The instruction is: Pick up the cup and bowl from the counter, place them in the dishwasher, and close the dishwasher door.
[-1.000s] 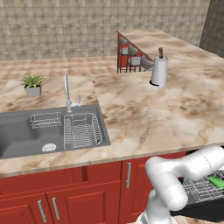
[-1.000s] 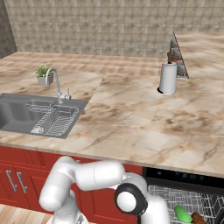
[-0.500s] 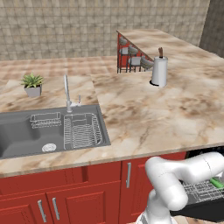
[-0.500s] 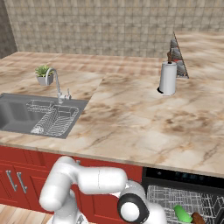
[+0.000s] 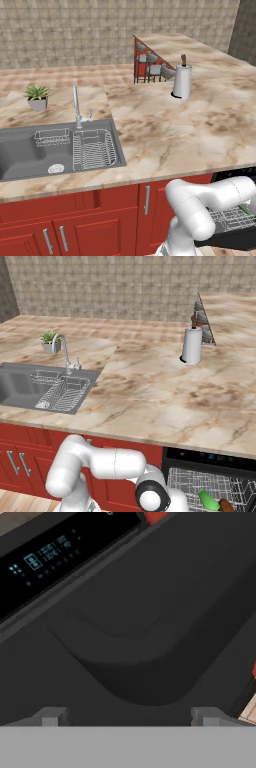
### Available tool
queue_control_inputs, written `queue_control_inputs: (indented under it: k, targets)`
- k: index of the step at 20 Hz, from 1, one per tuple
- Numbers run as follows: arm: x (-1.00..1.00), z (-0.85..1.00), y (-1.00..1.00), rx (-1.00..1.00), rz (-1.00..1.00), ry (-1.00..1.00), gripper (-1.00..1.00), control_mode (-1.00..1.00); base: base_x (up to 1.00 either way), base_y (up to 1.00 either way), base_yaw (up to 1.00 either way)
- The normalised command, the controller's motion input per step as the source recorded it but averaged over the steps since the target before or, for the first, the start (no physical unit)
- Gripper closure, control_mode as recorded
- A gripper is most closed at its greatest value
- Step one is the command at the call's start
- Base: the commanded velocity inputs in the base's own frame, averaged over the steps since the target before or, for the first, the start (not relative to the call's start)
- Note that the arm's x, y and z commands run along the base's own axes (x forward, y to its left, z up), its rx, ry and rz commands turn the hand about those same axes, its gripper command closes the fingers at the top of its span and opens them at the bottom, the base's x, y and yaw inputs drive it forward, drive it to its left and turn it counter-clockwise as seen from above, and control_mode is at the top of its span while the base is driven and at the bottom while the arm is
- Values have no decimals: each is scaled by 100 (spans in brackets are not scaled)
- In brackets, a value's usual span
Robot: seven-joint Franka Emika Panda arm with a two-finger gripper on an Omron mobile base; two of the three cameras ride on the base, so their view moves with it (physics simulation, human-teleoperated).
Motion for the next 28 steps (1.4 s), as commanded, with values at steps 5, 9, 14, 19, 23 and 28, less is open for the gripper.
queue_control_inputs:
  k: [5, 9, 14, 19, 23, 28]
  targets:
    - [70, 0, -6, -1, 0, -9, -100, -100, 0, 0, 0]
    - [61, 0, -11, 0, 0, -10, -100, -100, 0, 0, 0]
    - [69, 0, -14, 0, -1, -9, -100, -100, 0, 0, 0]
    - [61, 2, -14, 0, -3, -9, -100, -100, 0, 0, 0]
    - [51, 18, -12, 0, -5, -10, -100, -100, 0, 0, 0]
    - [59, 21, -14, 0, -5, -9, -100, -100, 0, 0, 0]
